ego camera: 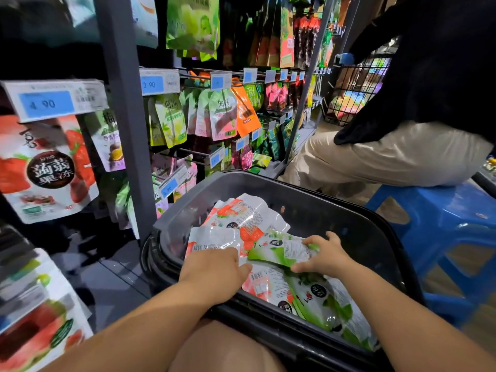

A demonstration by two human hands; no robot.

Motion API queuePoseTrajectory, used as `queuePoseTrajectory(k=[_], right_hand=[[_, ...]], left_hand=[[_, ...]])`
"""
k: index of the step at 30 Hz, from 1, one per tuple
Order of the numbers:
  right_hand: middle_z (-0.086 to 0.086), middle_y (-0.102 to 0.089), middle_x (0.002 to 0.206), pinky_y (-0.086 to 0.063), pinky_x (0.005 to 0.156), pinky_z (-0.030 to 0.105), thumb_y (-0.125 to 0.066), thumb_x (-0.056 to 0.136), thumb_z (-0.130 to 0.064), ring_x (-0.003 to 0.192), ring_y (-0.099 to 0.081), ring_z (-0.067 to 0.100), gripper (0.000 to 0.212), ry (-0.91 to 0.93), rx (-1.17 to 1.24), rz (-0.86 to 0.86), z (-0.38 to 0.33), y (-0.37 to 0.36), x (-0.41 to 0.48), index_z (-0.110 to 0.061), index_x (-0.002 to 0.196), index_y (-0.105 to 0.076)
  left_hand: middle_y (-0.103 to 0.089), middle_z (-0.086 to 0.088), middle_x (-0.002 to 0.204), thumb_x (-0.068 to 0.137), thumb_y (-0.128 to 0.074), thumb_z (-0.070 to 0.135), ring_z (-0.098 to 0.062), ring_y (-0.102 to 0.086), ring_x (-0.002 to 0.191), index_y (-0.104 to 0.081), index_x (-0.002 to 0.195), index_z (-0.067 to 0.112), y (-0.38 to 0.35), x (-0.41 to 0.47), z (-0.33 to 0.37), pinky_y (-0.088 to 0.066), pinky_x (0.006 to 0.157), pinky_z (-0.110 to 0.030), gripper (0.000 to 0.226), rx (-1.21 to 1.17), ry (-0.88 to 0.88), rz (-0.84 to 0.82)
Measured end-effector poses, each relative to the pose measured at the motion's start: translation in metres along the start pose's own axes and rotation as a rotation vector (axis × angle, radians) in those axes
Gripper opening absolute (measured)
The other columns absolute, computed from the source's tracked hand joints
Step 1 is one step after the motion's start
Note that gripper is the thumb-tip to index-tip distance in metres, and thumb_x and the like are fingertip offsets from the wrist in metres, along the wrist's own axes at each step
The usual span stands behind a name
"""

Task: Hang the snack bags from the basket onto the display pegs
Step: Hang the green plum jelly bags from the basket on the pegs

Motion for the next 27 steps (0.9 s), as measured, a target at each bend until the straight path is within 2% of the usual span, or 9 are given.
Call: queuePoseTrajectory(k=[4,9,11,14,17,19,21,24,27], right_hand=[[-0.009,-0.017,0.159,-0.040,0.110,0.037,-0.091,0.062,-0.045,0.142,-0.032,0.020,0.071,0.181,-0.149,0.058,-0.004,0.004,-0.004,-0.044,0.126,-0.059],[-0.016,-0.059,0.131,-0.038,0.093,0.021,-0.071,0.088,-0.042,0.113,-0.050,0.007,0.029,0.328,-0.176,0.263,-0.009,0.011,-0.009,-0.034,0.116,-0.073],[-0.023,-0.063,0.122,-0.035,0.091,0.023,-0.065,0.091,-0.046,0.109,-0.044,0.009,0.022,0.373,-0.236,0.348,-0.010,0.011,-0.011,-0.037,0.108,-0.075],[-0.032,-0.058,0.118,-0.025,0.103,0.036,-0.061,0.092,-0.049,0.125,-0.036,0.018,0.018,0.376,-0.269,0.498,-0.008,0.014,-0.011,-0.041,0.096,-0.077],[-0.023,-0.066,0.114,-0.025,0.107,0.040,-0.062,0.095,-0.040,0.133,-0.043,0.021,0.017,0.391,-0.206,0.620,-0.009,0.020,-0.013,-0.033,0.092,-0.078],[-0.013,-0.073,0.098,-0.042,0.091,0.036,-0.059,0.097,-0.037,0.108,-0.062,0.020,0.020,0.366,-0.114,0.627,-0.010,0.025,-0.016,-0.027,0.092,-0.075],[-0.006,-0.072,0.090,-0.049,0.078,0.035,-0.057,0.098,-0.036,0.090,-0.064,0.021,0.020,0.293,0.047,0.562,-0.011,0.025,-0.019,-0.025,0.091,-0.072],[0.001,-0.070,0.081,-0.051,0.071,0.037,-0.063,0.096,-0.028,0.078,-0.063,0.021,0.019,0.303,0.444,0.447,-0.019,0.023,-0.025,-0.023,0.079,-0.069],[0.011,-0.070,0.080,-0.050,0.069,0.036,-0.062,0.097,-0.020,0.074,-0.062,0.022,0.018,0.319,0.810,0.304,-0.038,0.020,-0.038,-0.016,0.083,-0.072]], left_hand=[[-0.066,0.004,0.105,0.094,-0.036,0.061,-0.021,-0.058,0.099,-0.048,0.089,0.028,-0.001,0.001,-0.002,-0.038,0.077,-0.033,0.036,-0.010,-0.002,-0.002],[-0.066,0.004,0.105,0.095,-0.035,0.061,-0.022,-0.058,0.099,-0.048,0.089,0.027,-0.003,0.001,-0.002,-0.038,0.076,-0.033,0.036,-0.009,-0.008,0.010],[-0.066,0.004,0.106,0.095,-0.035,0.061,-0.022,-0.058,0.100,-0.048,0.090,0.027,-0.003,0.001,-0.002,-0.038,0.078,-0.032,0.036,0.002,-0.012,0.023],[-0.066,0.004,0.107,0.095,-0.035,0.061,-0.022,-0.058,0.101,-0.050,0.093,0.027,-0.004,0.001,-0.002,-0.040,0.081,-0.033,0.038,0.014,-0.018,0.035],[-0.066,0.004,0.106,0.094,-0.036,0.063,-0.021,-0.059,0.101,-0.050,0.092,0.028,-0.004,0.002,-0.002,-0.039,0.081,-0.033,0.038,0.007,-0.016,0.027],[-0.067,0.005,0.104,0.092,-0.037,0.066,-0.020,-0.059,0.100,-0.051,0.092,0.026,-0.004,0.002,-0.002,-0.039,0.080,-0.033,0.043,-0.005,-0.010,-0.001],[-0.067,0.007,0.101,0.089,-0.037,0.071,-0.018,-0.059,0.099,-0.055,0.097,0.025,-0.004,0.004,-0.003,-0.040,0.082,-0.033,0.050,-0.017,0.002,-0.030],[-0.068,0.007,0.100,0.086,-0.038,0.077,-0.017,-0.060,0.098,-0.056,0.098,0.025,-0.001,0.004,-0.002,-0.040,0.081,-0.032,0.056,-0.025,0.018,-0.060],[-0.067,0.006,0.105,0.079,-0.037,0.084,-0.018,-0.060,0.102,-0.048,0.092,0.027,0.001,0.004,0.000,-0.034,0.076,-0.033,0.060,-0.098,0.029,-0.070]])
Point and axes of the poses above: each hand's wrist, its own x-axis towards the middle knuckle, its own y-axis out of the back of the hand, z = x × y, the point moved 1 cm from there along x, towards the middle knuckle
